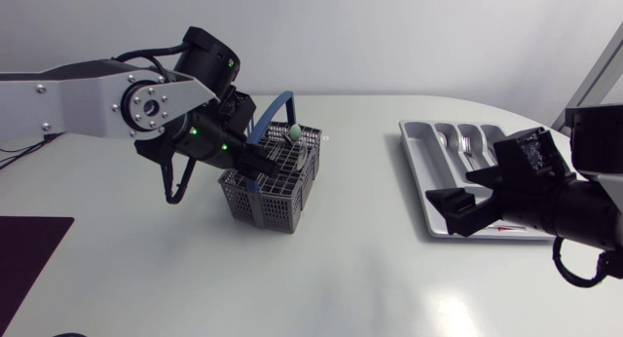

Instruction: Unload the cutlery basket into the drawer organizer.

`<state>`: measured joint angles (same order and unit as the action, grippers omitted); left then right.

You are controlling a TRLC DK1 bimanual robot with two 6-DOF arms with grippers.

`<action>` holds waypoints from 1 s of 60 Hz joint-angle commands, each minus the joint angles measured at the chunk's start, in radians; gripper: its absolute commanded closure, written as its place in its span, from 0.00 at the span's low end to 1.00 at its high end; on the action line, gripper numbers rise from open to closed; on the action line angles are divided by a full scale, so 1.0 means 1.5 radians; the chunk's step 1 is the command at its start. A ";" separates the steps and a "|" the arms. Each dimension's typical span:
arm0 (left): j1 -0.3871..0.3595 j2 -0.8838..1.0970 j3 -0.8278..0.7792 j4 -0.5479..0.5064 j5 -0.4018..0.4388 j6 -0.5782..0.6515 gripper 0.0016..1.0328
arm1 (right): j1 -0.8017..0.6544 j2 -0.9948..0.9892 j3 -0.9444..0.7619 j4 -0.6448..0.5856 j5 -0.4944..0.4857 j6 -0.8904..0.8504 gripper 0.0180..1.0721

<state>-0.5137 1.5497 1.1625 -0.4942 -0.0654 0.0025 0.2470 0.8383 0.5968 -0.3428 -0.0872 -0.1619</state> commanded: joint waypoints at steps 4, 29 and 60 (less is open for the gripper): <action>0.004 -0.034 -0.019 0.003 0.001 -0.002 0.81 | 0.007 0.005 0.020 -0.010 -0.006 -0.010 0.05; -0.001 -0.182 -0.128 -0.073 0.073 0.063 0.82 | 0.016 0.003 0.027 -0.020 -0.006 -0.010 0.05; 0.087 -0.366 -0.148 -0.158 0.143 0.153 0.24 | 0.086 0.159 0.111 0.023 -0.003 -0.002 0.05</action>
<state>-0.4301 1.0191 0.9432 -0.6960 0.1291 0.1844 0.3595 1.0058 0.7071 -0.3325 -0.0933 -0.1654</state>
